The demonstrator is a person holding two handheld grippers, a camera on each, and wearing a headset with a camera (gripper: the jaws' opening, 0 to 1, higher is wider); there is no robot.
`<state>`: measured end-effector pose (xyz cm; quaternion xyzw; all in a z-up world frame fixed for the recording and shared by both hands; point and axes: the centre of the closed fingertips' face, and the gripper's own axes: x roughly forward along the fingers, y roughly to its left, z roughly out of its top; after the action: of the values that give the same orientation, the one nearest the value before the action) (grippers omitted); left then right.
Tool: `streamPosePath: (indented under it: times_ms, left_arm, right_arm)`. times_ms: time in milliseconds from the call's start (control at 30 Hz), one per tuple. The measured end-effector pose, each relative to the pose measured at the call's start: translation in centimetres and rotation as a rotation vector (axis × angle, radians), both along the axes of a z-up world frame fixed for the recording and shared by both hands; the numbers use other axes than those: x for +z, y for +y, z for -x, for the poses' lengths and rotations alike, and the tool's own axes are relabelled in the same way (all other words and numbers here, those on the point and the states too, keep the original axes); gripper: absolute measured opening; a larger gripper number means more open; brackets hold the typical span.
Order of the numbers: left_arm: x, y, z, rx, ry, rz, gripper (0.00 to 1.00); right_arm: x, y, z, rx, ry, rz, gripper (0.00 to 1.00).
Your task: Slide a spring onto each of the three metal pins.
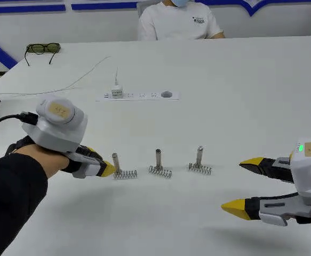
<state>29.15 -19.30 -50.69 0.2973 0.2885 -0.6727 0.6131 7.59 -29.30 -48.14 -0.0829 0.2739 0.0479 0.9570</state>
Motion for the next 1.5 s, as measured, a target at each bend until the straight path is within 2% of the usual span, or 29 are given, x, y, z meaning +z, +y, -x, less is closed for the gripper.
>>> streamPosePath:
  times_ms: [167,333,567,967,1133,1200,1367,1500]
  left_arm:
    - [-1.4,-0.1,0.6,-0.024,0.006,-0.014,0.31]
    - [-2.1,-0.4,1.0,-0.032,0.011,-0.019,0.31]
    - [-2.3,-0.8,1.3,-0.044,0.010,-0.018,0.30]
    - [-2.5,-0.7,2.4,-0.071,0.030,-0.023,0.26]
    - [-2.3,-0.5,3.4,-0.091,0.043,-0.022,0.22]
    - [-2.3,-0.6,3.1,-0.088,0.024,-0.018,0.22]
    - [-2.4,-0.7,2.6,-0.064,0.020,-0.019,0.25]
    - [-2.3,-1.0,2.9,-0.073,0.015,-0.010,0.26]
  right_arm:
    - [-0.2,-0.1,0.0,-0.003,0.003,-0.002,0.61]
    - [-0.4,-0.2,0.1,-0.006,0.009,-0.004,0.61]
    - [-0.5,-0.2,0.2,-0.010,0.012,-0.007,0.61]
    - [-0.6,-0.2,0.3,-0.011,0.014,-0.012,0.61]
    - [-0.6,-0.2,0.3,-0.011,0.014,-0.013,0.61]
    - [-0.7,-0.2,0.3,-0.010,0.015,-0.014,0.61]
    - [-0.7,-0.1,0.3,-0.007,0.016,-0.015,0.61]
    - [-0.8,-0.2,0.3,-0.010,0.018,-0.016,0.61]
